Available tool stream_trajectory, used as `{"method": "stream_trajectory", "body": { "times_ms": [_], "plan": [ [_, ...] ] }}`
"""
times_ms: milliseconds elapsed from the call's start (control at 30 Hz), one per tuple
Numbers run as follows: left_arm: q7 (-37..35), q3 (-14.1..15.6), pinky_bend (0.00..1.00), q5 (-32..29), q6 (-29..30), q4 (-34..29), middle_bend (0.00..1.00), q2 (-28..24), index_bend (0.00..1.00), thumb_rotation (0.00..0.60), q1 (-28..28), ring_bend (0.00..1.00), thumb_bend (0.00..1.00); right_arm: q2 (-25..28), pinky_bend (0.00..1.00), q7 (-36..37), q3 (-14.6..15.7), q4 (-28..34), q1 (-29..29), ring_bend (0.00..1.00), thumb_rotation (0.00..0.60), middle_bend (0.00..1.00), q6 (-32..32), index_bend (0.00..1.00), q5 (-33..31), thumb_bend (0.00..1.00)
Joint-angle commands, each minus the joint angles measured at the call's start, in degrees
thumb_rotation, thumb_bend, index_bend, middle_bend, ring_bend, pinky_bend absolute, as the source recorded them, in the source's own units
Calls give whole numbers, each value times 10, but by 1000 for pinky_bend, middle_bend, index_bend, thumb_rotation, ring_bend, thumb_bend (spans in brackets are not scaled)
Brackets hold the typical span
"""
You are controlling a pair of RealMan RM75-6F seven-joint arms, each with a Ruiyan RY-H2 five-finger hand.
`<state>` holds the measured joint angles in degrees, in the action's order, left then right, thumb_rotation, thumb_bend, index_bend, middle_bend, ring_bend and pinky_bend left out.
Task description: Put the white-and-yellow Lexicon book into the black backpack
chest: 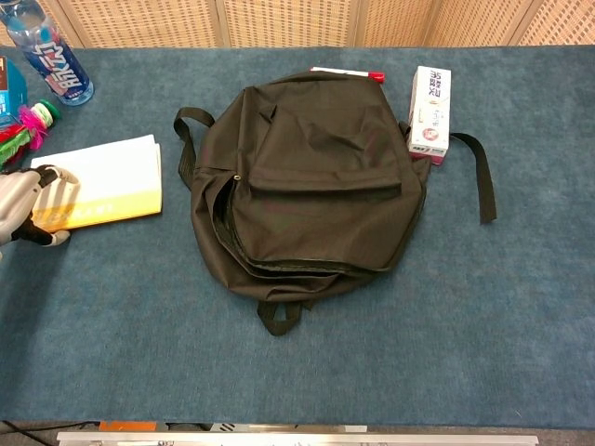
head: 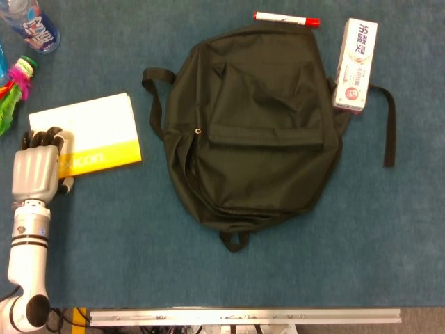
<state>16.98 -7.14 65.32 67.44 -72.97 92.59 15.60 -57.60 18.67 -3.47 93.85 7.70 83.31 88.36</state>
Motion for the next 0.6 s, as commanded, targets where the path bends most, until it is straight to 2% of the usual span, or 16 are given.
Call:
{"method": "stream_trajectory", "body": {
  "times_ms": [33, 200, 600],
  "plan": [
    [-10, -8, 126, 0, 4, 12, 224, 8, 267, 600, 4, 209, 215, -1, 233, 1, -1, -2, 0, 189, 600, 314, -1, 310, -2, 77],
    [-39, -20, 167, 9, 13, 43, 337, 25, 345, 600, 10, 302, 282, -1, 233, 3, 0, -3, 1, 189, 600, 314, -6, 310, -3, 77],
    [-140, -47, 267, 45, 47, 122, 428, 67, 435, 600, 23, 391, 310, 3, 235, 8, 0, 4, 11, 189, 600, 314, -26, 310, -2, 77]
  ]
}}
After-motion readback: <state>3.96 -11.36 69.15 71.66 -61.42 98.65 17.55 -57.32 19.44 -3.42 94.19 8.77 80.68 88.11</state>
